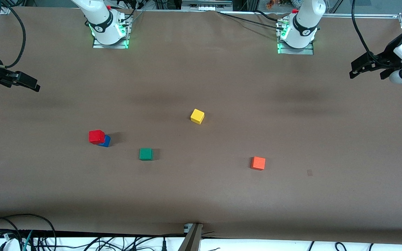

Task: Pass red block to right arm, stack on blue

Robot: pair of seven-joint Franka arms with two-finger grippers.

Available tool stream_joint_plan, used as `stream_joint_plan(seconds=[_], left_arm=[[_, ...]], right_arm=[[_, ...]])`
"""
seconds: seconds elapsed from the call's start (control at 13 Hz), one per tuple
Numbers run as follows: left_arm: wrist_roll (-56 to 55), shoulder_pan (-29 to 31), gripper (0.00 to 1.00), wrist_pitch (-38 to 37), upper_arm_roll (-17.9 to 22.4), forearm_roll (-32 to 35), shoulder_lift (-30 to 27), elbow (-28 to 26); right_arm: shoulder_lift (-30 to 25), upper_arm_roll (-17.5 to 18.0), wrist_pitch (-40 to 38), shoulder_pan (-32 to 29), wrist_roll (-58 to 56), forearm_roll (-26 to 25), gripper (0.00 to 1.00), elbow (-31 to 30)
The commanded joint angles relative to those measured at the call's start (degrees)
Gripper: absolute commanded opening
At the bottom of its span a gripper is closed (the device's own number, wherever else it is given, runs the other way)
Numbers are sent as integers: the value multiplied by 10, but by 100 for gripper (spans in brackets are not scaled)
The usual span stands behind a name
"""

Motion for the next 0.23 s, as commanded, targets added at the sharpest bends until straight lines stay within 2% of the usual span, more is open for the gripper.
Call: stream_joint_plan(seconds=[0.0,0.15], left_arm=[[-4,2,100,-15,0,14,12,38],[-4,-3,100,-15,-2,15,13,39]], right_arm=[[-3,15,-13,-8,-7,8,100,-2],[-1,16,-23,-4,2,7,100,-1]])
